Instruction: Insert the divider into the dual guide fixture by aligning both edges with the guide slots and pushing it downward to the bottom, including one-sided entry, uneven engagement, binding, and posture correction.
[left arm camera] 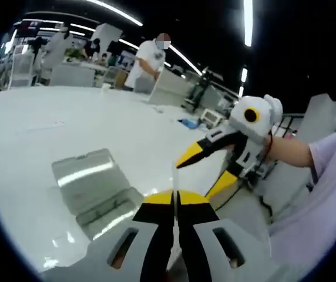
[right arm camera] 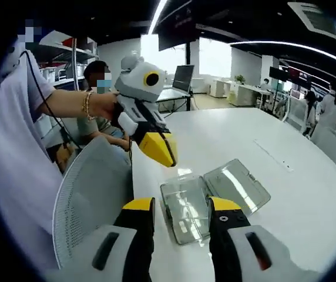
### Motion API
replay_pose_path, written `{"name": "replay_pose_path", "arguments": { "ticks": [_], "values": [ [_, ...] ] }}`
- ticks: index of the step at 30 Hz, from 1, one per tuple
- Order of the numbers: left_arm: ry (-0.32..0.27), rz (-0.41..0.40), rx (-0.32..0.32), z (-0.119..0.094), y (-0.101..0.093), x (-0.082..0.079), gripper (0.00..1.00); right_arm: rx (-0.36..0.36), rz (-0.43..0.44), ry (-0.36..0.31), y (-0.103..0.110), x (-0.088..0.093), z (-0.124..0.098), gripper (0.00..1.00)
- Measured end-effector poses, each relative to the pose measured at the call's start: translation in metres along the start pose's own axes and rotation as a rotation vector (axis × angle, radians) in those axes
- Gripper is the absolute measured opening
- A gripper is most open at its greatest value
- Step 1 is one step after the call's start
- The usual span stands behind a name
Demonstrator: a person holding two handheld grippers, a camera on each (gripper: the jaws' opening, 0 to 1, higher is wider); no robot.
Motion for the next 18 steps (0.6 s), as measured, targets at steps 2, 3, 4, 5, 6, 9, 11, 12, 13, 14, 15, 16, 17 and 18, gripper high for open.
{"name": "replay_pose_path", "arguments": {
  "ticks": [2,3,4,5,6,9,11,12,13,14,15,16,17,18],
  "values": [
    [0.008,0.013,0.009,-0.001,-0.004,0.001,0.0,-0.021,-0.006,0.006,0.002,-0.001,-0.003,0.3],
    [0.016,0.03,0.018,-0.001,-0.005,0.002,0.0,-0.034,-0.013,0.009,0.004,-0.001,-0.004,0.29],
    [0.019,0.04,0.022,-0.001,-0.005,0.002,0.0,-0.04,-0.014,0.01,0.005,-0.002,-0.004,0.28],
    [0.023,0.05,0.026,-0.001,-0.006,0.003,0.0,-0.049,-0.017,0.01,0.006,-0.003,-0.005,0.27],
    [0.026,0.058,0.031,-0.002,-0.007,0.003,0.0,-0.053,-0.023,0.011,0.006,-0.004,-0.005,0.27],
    [0.021,0.096,0.078,-0.001,-0.014,0.002,0.0,-0.081,-0.023,0.012,0.008,-0.007,-0.006,0.27],
    [0.025,0.107,0.104,0.0,-0.019,0.002,0.0,-0.115,-0.023,0.007,0.012,-0.011,-0.007,0.25],
    [0.028,0.118,0.115,0.001,-0.021,0.002,0.0,-0.132,-0.018,0.009,0.014,-0.013,-0.007,0.25],
    [0.031,0.121,0.12,0.001,-0.023,0.003,0.0,-0.137,-0.024,0.012,0.015,-0.015,-0.007,0.24],
    [0.028,0.126,0.127,0.001,-0.025,0.002,0.0,-0.159,-0.035,0.017,0.017,-0.016,-0.007,0.23],
    [0.025,0.132,0.133,0.002,-0.026,0.002,0.0,-0.166,-0.041,0.022,0.018,-0.017,-0.007,0.22],
    [0.024,0.136,0.141,0.002,-0.028,0.002,0.0,-0.182,-0.047,0.03,0.02,-0.017,-0.007,0.21],
    [0.024,0.138,0.144,0.002,-0.029,0.002,0.0,-0.198,-0.052,0.037,0.022,-0.018,-0.007,0.19],
    [0.023,0.141,0.152,0.003,-0.031,0.002,0.0,-0.209,-0.057,0.041,0.024,-0.018,-0.007,0.18]
  ]
}}
Point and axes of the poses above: the point that each gripper's makers call its tool centre point, and the gripper's own axes: z roughly forward along the fingers, y roughly to its left, x roughly out of its underside, the point moved 3 cm from there along -z, roughly backward along the fingers, and after that the axes turned 15 degrees about x, right-handed, at the moved point
